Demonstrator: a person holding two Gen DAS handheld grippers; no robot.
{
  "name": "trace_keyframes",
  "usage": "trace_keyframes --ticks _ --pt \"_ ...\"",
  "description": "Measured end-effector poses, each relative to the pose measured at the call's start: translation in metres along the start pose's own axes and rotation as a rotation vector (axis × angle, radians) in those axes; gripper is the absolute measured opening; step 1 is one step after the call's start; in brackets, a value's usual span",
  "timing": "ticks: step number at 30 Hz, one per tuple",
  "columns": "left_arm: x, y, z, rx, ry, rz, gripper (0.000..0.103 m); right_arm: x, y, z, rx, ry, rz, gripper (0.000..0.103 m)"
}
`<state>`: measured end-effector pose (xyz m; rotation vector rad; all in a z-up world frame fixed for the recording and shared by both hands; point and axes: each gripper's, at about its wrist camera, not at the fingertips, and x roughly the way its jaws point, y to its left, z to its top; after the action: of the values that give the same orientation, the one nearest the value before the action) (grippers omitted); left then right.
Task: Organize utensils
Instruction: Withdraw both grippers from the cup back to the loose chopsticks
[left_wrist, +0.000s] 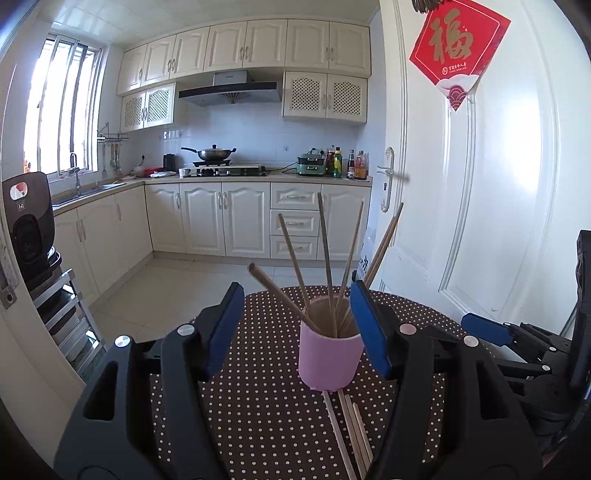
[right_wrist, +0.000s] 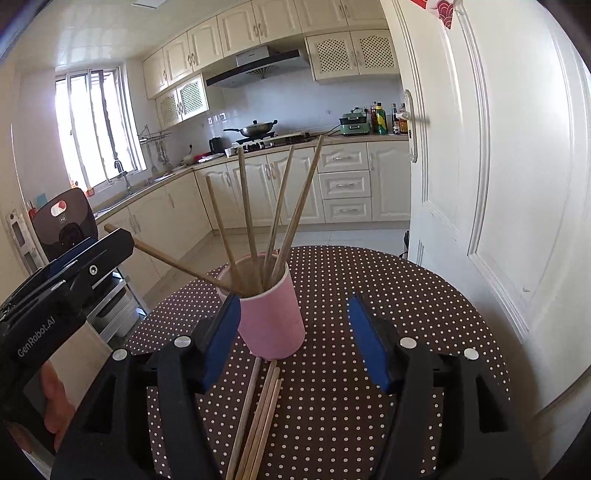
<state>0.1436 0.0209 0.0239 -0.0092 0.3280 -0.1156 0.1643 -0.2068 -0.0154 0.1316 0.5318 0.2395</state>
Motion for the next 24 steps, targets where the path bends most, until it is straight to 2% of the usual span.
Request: trace_keyframes --ticks 9,24 --pt "0.014 0.012 -0.030 -0.048 0.096 0.025 0.061 0.022 -0.005 -0.022 -0.001 0.110 -0.011 0.059" --pt "0.060 0.025 -0.085 -0.123 0.384 0.062 0.063 0.059 0.010 -0.065 -0.062 0.312 -0.057 0.059"
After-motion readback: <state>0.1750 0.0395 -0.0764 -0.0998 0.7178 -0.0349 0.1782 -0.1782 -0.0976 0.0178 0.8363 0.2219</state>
